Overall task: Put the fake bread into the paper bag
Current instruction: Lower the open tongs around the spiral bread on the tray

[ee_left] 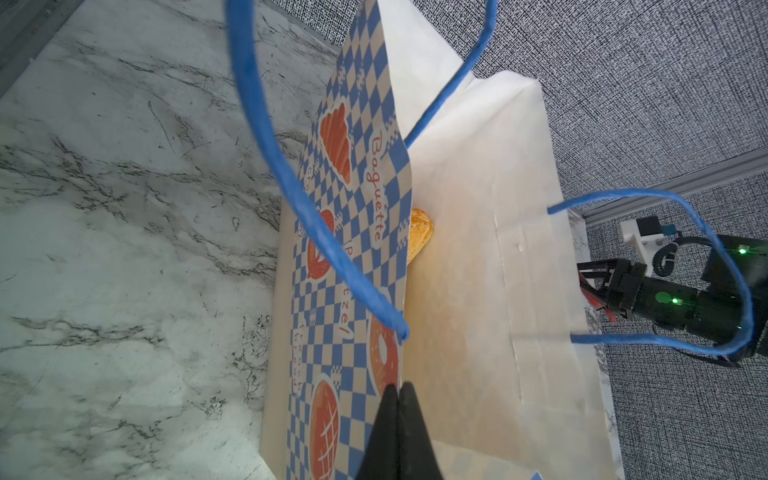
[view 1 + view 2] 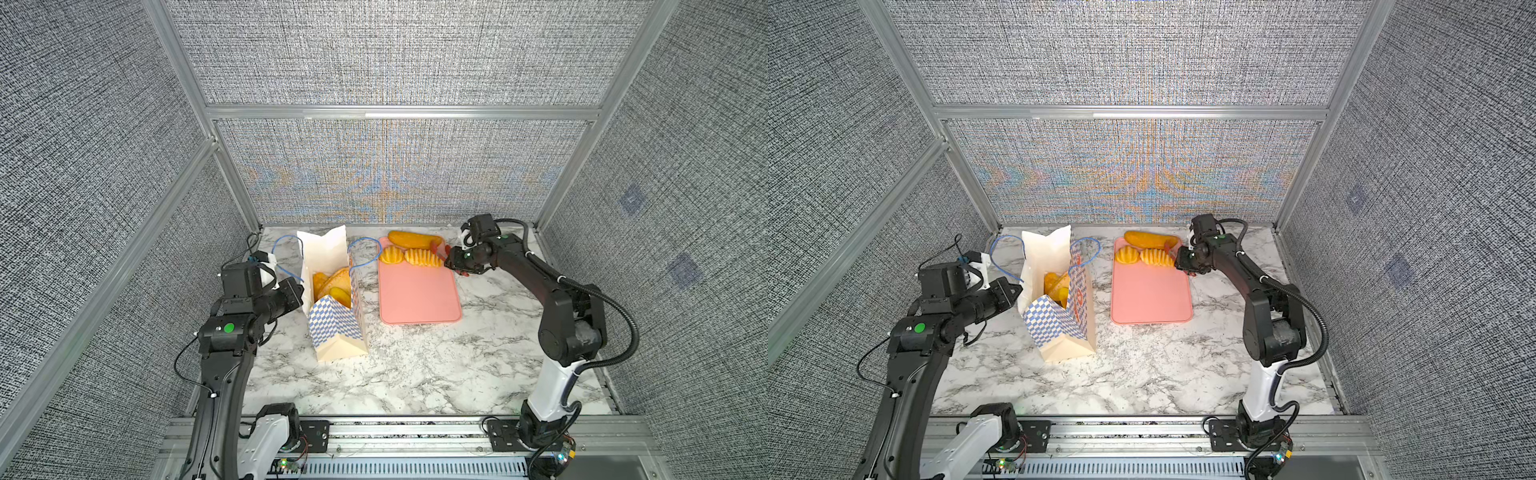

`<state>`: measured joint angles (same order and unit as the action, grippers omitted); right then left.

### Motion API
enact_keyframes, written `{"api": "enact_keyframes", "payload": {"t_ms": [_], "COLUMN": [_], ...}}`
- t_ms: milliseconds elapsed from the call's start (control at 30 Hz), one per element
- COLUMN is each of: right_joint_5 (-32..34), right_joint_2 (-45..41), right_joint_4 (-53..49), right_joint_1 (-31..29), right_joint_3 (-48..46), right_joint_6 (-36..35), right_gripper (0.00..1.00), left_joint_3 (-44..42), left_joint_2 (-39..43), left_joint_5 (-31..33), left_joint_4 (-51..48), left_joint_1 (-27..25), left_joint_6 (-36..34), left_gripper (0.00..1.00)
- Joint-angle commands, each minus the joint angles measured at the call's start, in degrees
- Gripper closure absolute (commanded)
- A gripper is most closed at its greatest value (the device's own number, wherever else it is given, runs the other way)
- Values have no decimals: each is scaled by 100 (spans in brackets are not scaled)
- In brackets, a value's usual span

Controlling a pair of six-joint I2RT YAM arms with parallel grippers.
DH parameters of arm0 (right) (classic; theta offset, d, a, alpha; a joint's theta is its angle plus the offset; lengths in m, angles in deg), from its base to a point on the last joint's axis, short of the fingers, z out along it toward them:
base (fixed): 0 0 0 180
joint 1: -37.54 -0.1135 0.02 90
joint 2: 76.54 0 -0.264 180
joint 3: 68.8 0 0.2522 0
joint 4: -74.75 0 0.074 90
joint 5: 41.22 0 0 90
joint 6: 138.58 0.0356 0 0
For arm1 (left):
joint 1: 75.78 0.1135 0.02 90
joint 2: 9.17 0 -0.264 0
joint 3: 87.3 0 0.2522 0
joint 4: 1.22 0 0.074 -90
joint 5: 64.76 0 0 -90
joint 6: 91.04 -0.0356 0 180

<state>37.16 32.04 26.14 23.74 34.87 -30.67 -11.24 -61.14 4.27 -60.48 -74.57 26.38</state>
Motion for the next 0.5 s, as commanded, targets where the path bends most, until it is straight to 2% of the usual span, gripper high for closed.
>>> {"api": "enact_keyframes", "payload": {"t_ms": [0,467], "right_joint_5": [-172,-342], "right_joint_2": [95,96], "right_joint_4": [207,189], "right_joint_1": [-6,0], "right_joint_3": [104,39], "right_joint_6": [-77,-153], "right_gripper": [49,50], "left_joint_3": [49,72], "left_joint_2": [-7,-29], "left_joint_5": [18,6], "left_joint_4": [12,23], "left_joint_1": [-3,-6], "left_joint_6": [-22,0], "left_gripper": [97,97]}}
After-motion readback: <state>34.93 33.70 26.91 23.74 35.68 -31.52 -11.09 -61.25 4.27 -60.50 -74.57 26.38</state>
